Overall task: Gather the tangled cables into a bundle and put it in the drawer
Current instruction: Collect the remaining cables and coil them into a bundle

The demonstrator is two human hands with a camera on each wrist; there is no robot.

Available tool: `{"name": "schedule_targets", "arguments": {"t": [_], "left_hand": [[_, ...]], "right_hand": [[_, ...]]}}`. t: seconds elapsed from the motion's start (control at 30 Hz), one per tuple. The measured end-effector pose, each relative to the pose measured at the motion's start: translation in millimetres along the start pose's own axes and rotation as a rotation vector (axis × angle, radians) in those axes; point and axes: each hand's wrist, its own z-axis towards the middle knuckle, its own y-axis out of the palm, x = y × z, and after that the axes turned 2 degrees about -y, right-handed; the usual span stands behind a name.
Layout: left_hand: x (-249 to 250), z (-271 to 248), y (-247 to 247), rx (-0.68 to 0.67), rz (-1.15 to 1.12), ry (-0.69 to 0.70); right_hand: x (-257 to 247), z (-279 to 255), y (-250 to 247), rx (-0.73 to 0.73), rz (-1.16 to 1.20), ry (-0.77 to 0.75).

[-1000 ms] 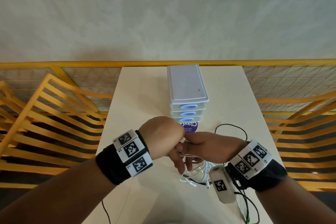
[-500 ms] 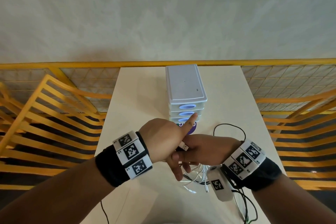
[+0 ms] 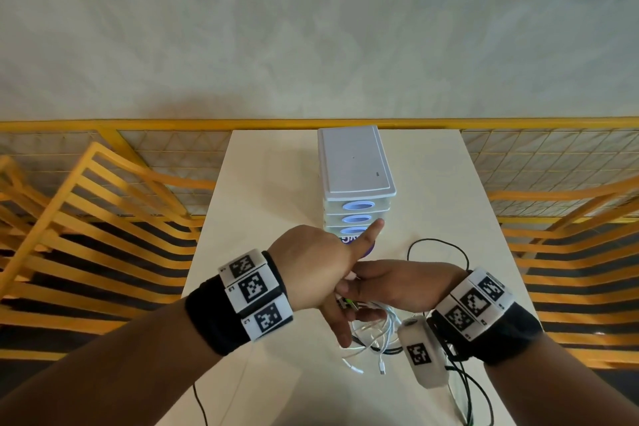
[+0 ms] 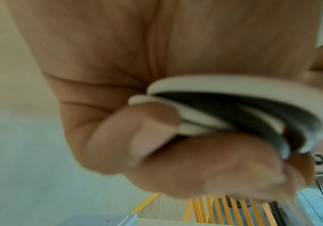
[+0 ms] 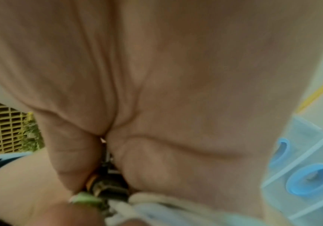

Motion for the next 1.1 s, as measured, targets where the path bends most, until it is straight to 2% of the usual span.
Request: {"name": "schedule_targets", "arguments": {"t": [0.1, 0.23, 0.3, 0.37, 0.4, 0.43, 0.5, 0.57, 0.63, 0.77, 0.93, 1.0, 1.1], "left_hand": [[-5.3, 1.9, 0.6, 0.052, -0.027, -0.013], [-17.0, 3.8, -2.1, 0.193, -0.065, -0.008], [-31.9, 3.2, 0.9, 0.362, -0.226, 0.018], [-48.1, 2.3, 10.3, 0.555, -0.516, -0.003], [-52.2, 2.7, 16.6, 0.611, -0.706, -0.034], [-51.3, 3.4, 23.5, 0.625, -0.924, -0.046], [-35.5, 5.0, 32.7, 0.533, -1.298, 0.043], [-15.8, 7.6, 37.2, 0.400, -1.551, 0.186], [-2.2, 10.7, 31.5, 0.390, -1.734, 0.189], [7.2, 11.5, 15.8, 0.479, -1.755, 0.080], [4.1, 11.4, 14.4, 0.706, -1.583, 0.099], [-1.9, 13.4, 11.9, 0.756, -1.635, 0.112], [-12.7, 10.6, 6.9, 0.741, -1.785, 0.126]], "right_hand": [[7.6, 2.8, 1.7, 0.047, 0.036, -0.030], [18.2, 6.1, -1.5, 0.108, 0.129, -0.069], [21.9, 6.7, -5.0, 0.170, 0.199, -0.129], [22.5, 6.5, -9.7, 0.250, 0.269, -0.174], [21.2, 6.5, -11.7, 0.286, 0.298, -0.196], [19.6, 6.3, -13.4, 0.309, 0.316, -0.224], [14.4, 6.3, -13.8, 0.311, 0.316, -0.298], [7.6, 8.3, -9.8, 0.287, 0.305, -0.366], [2.2, 10.7, -5.2, 0.275, 0.270, -0.393], [0.1, 11.4, -3.7, 0.286, 0.275, -0.371], [0.6, 7.5, -9.3, 0.318, 0.117, -0.283], [10.6, 5.7, -11.8, 0.327, 0.019, -0.236], [27.7, 5.7, -7.5, 0.322, -0.044, -0.249]]}}
